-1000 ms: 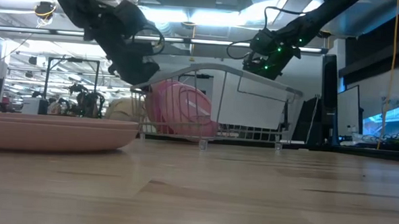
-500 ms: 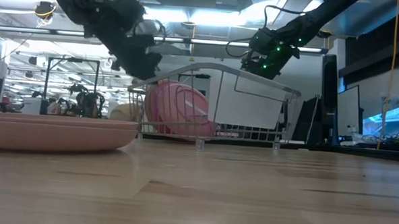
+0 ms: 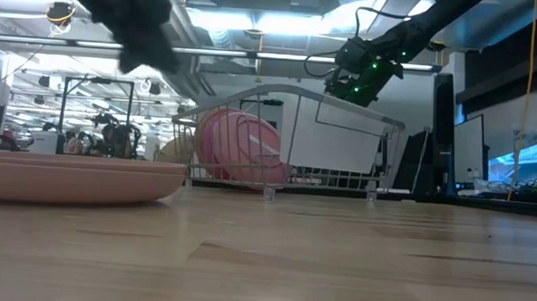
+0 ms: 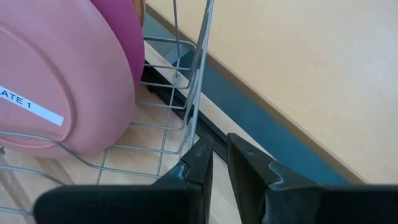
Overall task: Sort dishes
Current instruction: Put the pink plate into the dish rack
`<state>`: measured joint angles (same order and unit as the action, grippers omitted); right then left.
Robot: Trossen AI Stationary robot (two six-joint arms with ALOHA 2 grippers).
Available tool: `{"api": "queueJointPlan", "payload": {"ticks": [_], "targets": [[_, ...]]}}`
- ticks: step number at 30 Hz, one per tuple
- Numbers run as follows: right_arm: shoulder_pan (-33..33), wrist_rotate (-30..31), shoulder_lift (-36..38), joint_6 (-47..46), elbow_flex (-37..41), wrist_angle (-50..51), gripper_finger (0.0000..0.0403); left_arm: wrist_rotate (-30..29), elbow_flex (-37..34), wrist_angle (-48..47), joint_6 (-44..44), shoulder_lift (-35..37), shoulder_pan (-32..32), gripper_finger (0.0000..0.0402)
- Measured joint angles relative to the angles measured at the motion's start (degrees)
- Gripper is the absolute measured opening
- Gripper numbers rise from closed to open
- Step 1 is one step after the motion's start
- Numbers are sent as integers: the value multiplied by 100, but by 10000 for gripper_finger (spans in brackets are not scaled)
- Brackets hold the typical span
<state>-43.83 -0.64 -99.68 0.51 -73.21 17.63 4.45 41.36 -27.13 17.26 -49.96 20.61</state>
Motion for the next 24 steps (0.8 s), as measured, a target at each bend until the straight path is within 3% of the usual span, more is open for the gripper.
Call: {"api": "queueJointPlan", "payload": {"ticks": [3,7,11,16,24], "targets": [[0,2,0,0,0,2,53,588,-2,-796,752,44,-550,90],[-1,2,0,0,0,4,53,739,-2,-1045,1535,-96,-1483,90],[-2,2,0,1,0,0,53,708,-2,-872,2086,-374,-2404,90],[-2,186,5,168,0,-8,53,168,-2,-538,2818,-1023,-3346,90],[0,358,240,192,0,68,53,2,-2,770,3189,-2558,-4124,91]]}}
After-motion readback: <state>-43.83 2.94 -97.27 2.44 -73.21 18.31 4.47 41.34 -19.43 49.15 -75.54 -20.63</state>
